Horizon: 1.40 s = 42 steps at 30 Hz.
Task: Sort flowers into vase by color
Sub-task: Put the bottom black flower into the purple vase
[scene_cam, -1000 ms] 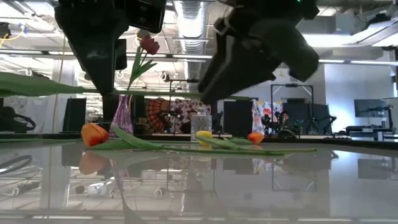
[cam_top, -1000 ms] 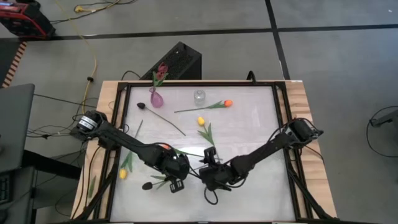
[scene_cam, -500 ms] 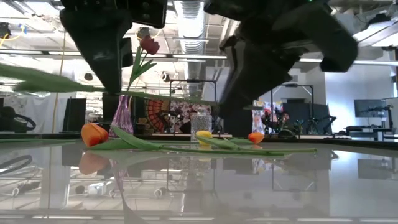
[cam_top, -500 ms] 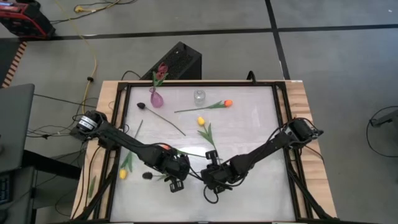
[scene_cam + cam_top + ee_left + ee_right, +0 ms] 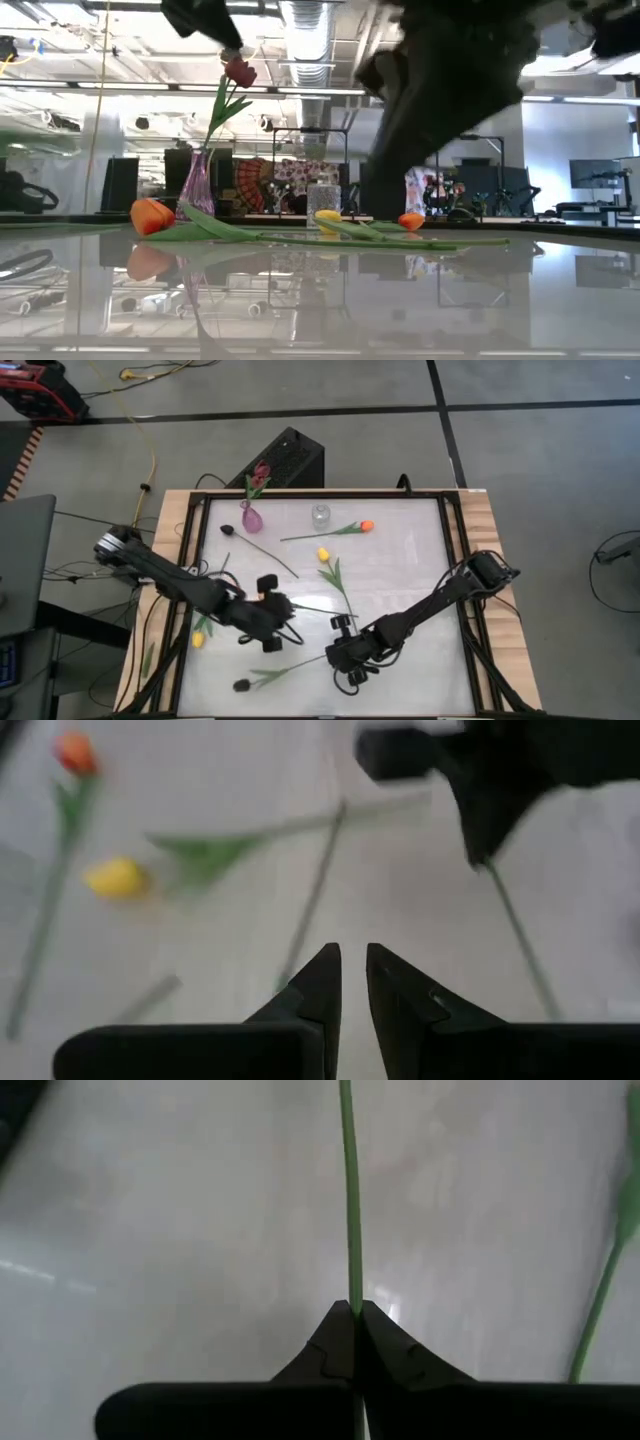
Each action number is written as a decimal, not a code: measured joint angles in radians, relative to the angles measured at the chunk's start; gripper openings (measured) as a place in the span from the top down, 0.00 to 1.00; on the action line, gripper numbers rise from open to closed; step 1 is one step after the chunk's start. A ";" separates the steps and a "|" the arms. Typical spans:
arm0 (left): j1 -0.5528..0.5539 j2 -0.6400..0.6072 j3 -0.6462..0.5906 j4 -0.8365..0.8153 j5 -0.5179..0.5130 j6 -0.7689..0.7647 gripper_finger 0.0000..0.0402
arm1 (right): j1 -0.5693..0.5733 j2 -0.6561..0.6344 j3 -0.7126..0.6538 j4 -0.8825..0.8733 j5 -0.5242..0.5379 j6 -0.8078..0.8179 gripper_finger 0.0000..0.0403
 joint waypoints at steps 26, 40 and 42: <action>0.010 -0.203 -0.580 1.493 0.317 0.566 0.71 | -0.222 -0.184 -0.439 1.420 -0.216 0.010 0.94; 0.010 -0.161 -0.425 1.285 0.086 0.591 0.43 | -0.266 -0.171 -0.407 1.417 -0.230 0.020 0.94; 0.010 -0.162 -0.425 1.262 0.061 0.564 0.43 | -0.267 -0.171 -0.408 1.414 -0.229 0.020 0.94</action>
